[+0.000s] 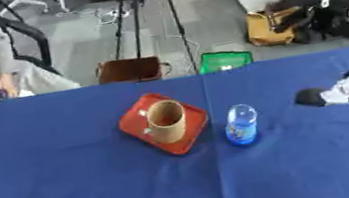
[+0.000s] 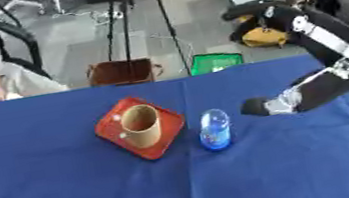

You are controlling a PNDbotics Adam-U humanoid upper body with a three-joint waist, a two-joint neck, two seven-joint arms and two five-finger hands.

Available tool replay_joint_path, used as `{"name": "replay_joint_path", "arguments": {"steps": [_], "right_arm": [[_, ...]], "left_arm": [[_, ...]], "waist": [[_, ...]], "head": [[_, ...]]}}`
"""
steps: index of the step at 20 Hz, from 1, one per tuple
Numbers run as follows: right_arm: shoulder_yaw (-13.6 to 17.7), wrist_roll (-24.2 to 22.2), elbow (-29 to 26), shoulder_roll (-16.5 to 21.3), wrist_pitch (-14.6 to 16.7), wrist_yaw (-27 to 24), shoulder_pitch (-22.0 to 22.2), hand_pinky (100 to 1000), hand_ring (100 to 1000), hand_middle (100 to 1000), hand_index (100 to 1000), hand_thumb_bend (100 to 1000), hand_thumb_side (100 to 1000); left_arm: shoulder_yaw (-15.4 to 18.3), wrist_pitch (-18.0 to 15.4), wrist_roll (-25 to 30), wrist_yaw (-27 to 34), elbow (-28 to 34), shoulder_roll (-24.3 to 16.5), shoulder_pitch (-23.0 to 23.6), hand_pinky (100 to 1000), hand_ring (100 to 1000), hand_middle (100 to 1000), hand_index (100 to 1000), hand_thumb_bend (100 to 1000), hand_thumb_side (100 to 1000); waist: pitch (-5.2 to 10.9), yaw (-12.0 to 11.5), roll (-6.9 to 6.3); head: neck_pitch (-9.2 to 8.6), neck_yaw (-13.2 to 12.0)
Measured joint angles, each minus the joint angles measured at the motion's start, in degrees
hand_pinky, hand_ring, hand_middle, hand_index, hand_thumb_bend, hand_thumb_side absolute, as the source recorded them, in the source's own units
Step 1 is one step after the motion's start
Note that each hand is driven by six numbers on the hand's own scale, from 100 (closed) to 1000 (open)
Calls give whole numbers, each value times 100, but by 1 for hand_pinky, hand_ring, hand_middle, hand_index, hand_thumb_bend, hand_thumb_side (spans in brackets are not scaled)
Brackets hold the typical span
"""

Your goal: Pick up objects on the table and place them in the box.

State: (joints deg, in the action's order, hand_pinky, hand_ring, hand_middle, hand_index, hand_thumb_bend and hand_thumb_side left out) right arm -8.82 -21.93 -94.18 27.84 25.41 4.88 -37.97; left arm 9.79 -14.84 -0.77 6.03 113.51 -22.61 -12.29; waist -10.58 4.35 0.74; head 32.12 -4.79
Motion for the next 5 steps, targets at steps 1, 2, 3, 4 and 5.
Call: {"name": "replay_joint_path", "arguments": {"steps": [1,2,3,4,5], "right_arm": [[-1,-11,0,-1,-7,-8,21,851,751,863,957,664,334],[-2,-22,0,-1,-11,-19,23,851,749,862,957,661,335],[-2,-34,0,-1,-14,-29,23,851,749,862,957,661,335],[-2,-41,0,-1,-14,-42,24,850,746,859,956,658,338],[-2,-46,0,-2,-19,-47,27,850,745,859,956,657,338]], "left_arm": [[0,-1,1,0,0,0,8,589,760,850,921,578,625],[0,-2,2,0,0,0,9,590,760,850,923,579,624],[0,-3,2,0,0,0,9,590,760,850,923,579,624],[0,-4,2,1,0,0,9,590,760,851,923,578,625],[0,-5,3,1,0,0,9,590,760,851,923,579,625]], "waist": [[5,-3,1],[10,-3,0],[11,0,-7],[11,7,-13],[11,9,-20]], "head": [[-1,-1],[-1,-3],[-1,-4],[-1,-5],[-3,-5]]}}
